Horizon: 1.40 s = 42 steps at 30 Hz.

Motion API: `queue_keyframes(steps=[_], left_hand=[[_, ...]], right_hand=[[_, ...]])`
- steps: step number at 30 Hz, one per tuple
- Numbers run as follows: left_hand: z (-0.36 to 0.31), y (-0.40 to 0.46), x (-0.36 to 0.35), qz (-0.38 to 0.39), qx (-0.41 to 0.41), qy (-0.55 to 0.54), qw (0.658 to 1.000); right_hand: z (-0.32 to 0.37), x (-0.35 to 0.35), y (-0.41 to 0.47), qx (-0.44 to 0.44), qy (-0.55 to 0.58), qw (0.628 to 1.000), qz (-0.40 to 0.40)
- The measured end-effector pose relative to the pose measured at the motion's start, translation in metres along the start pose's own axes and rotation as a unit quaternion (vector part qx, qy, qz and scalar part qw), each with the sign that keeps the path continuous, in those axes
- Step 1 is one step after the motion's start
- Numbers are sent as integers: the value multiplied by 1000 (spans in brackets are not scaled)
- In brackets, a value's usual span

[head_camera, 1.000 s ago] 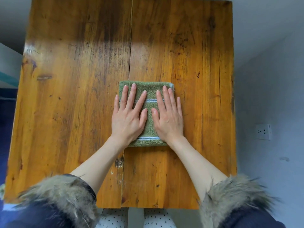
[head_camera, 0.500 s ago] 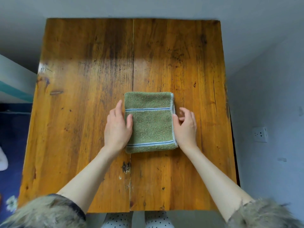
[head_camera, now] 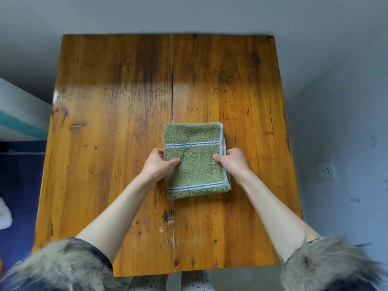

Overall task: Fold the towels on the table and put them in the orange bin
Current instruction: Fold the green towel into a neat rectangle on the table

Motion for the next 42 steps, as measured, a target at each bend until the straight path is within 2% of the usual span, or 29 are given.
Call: queue_keyframes(steps=[9,15,23,30,37,42], left_hand=[[0,-15,13,51,87,-155,983],[10,-45,67,45,112,-225,967],[61,-97,195,-78,125,-339,929],[156,-166,307,-217,126,-436,865],[287,-235,398,-319,156,-489,797],[388,-275,448,-379,208,-467,771]], right_hand=[[10,12,-22,14,115,992,55],[51,9,-56,39,83,982,163],[153,-49,-147,162,28,947,276],[216,-145,-277,259,-55,889,374],[219,-268,-430,316,-134,831,438],[196,-357,-524,314,-182,799,479]])
Point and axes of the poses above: each hand's wrist, its own y-axis towards the middle knuckle, its own x-axis out of the back of the hand, z = x × y, the point moved 3 cm from there along y, towards the middle knuckle, and after that the axes turned 14 degrees about -z, right-handed, at the moved point
